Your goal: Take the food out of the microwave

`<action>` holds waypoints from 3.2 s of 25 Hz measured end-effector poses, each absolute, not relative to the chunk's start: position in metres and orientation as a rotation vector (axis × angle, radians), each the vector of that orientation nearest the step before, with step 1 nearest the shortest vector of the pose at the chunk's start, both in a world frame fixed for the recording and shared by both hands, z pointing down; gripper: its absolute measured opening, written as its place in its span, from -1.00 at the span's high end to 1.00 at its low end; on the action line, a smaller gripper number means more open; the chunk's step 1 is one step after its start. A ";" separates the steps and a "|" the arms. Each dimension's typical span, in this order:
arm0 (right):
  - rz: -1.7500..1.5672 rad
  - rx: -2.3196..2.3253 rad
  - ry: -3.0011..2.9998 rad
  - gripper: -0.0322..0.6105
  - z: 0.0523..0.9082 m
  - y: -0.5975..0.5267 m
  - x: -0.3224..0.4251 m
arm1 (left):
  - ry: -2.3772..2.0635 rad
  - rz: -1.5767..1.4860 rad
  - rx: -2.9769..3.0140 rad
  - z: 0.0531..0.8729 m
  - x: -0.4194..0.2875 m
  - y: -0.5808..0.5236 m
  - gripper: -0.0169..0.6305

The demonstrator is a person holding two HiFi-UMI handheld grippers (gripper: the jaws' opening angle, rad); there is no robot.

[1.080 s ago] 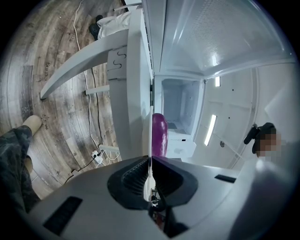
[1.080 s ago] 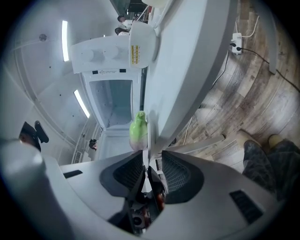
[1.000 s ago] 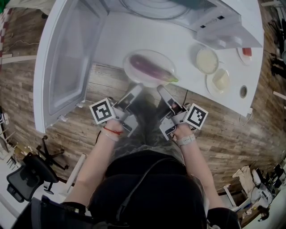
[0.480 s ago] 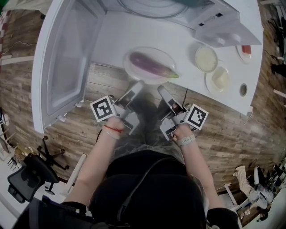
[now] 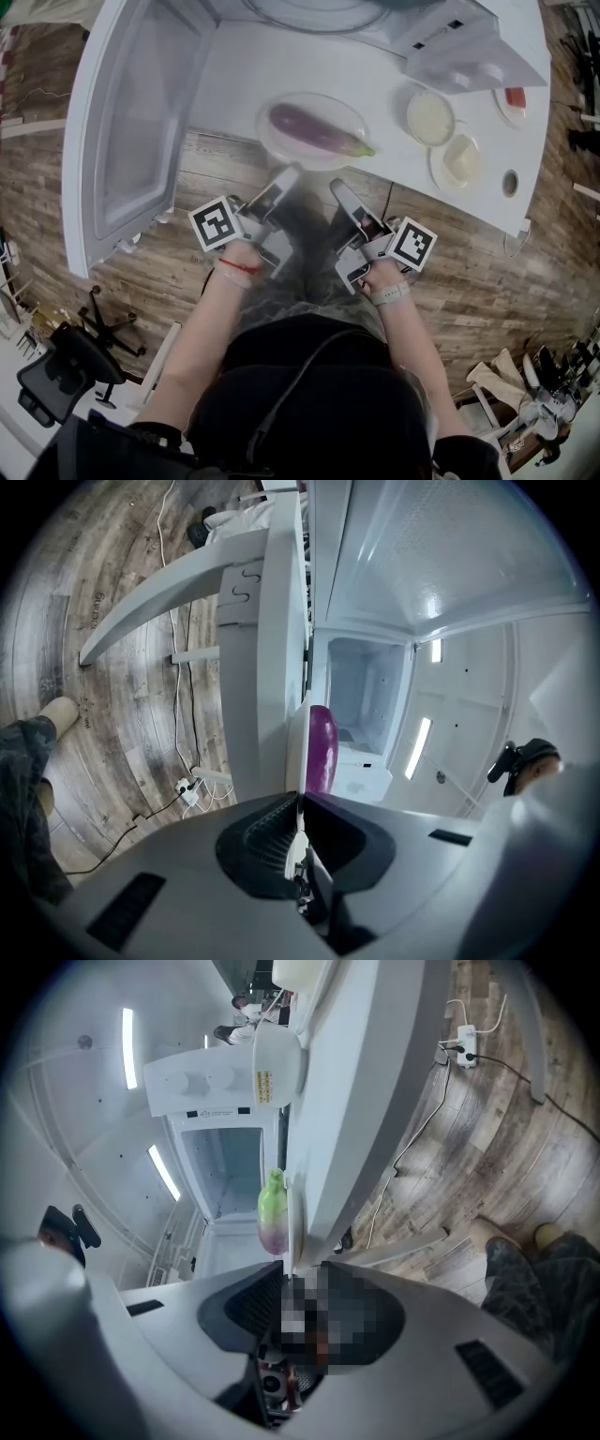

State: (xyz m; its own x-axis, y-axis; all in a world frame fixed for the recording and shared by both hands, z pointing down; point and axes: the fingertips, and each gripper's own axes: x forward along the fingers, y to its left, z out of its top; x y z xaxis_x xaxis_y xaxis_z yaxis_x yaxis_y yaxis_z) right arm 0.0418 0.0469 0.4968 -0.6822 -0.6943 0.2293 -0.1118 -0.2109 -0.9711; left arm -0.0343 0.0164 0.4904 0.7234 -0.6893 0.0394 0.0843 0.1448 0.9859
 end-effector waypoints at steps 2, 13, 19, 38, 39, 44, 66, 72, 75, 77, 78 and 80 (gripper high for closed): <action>-1.947 -0.938 1.650 0.49 0.496 0.048 0.041 | -0.562 -0.612 1.313 0.491 -0.034 0.016 0.85; -1.908 -0.892 1.685 0.74 0.489 0.056 0.040 | -0.509 -0.612 1.341 0.488 -0.027 0.029 0.85; -1.835 -0.932 1.810 0.81 0.482 0.062 0.039 | -0.495 -0.544 1.392 0.490 -0.019 0.047 0.85; -1.073 -1.182 2.698 0.84 0.423 0.076 0.027 | -0.710 -0.228 2.134 0.431 -0.016 0.062 0.91; -1.052 -1.185 2.706 0.84 0.420 0.076 0.027 | -0.715 -0.227 2.149 0.427 -0.016 0.062 0.91; -0.974 -1.168 2.766 0.84 0.405 0.082 0.022 | -0.741 -0.211 2.213 0.408 -0.016 0.066 0.91; -0.710 -1.112 2.847 0.84 0.348 0.098 0.020 | -0.751 -0.183 2.300 0.362 -0.011 0.087 0.91; -0.671 -1.127 2.842 0.84 0.339 0.095 0.017 | -0.750 -0.179 2.332 0.351 -0.009 0.085 0.91; -0.648 -1.139 2.834 0.84 0.333 0.093 0.018 | -0.764 -0.178 2.346 0.347 -0.010 0.084 0.91; -0.616 -1.153 2.834 0.84 0.328 0.092 0.020 | -0.811 -0.140 2.394 0.345 -0.011 0.084 0.91; -0.594 -1.162 2.836 0.84 0.325 0.091 0.021 | -0.852 -0.100 2.440 0.343 -0.012 0.084 0.91; -0.542 -1.175 2.845 0.84 0.318 0.090 0.022 | -0.933 -0.035 2.526 0.339 -0.013 0.084 0.91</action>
